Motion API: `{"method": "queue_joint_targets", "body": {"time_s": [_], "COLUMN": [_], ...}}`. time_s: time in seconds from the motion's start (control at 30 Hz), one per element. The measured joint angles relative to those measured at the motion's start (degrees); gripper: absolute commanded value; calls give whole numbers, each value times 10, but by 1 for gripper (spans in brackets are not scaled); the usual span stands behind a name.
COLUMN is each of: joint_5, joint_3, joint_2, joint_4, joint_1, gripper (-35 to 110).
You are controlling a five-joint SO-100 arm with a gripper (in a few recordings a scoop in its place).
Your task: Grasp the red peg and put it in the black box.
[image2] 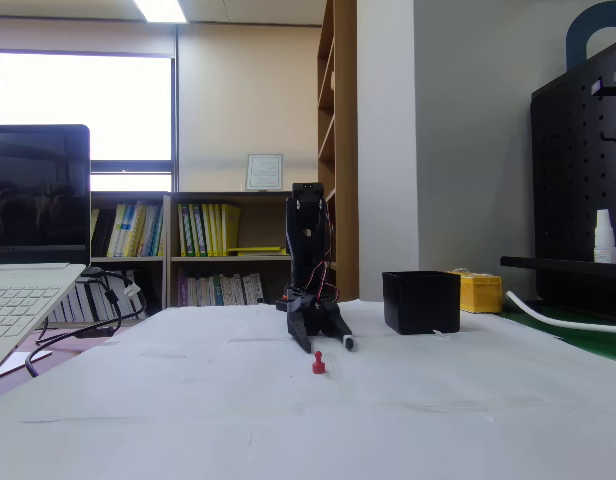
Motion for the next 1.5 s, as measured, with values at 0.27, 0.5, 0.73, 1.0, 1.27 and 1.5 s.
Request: {"method": "queue_joint_targets", "body": {"time_s": [0.27,0.5,0.73,1.0,1.27,1.5], "joint_5": [9,14,19,20,30,30], "joint_3": [43,65,122,125,141,185], "joint_2": [3,15,63,23,-11,2], "joint_4": [24,19,-25,69,153,166], "joint_1": [7,7,9,19,33,40], "gripper": [48,48,49,49,48,48]}}
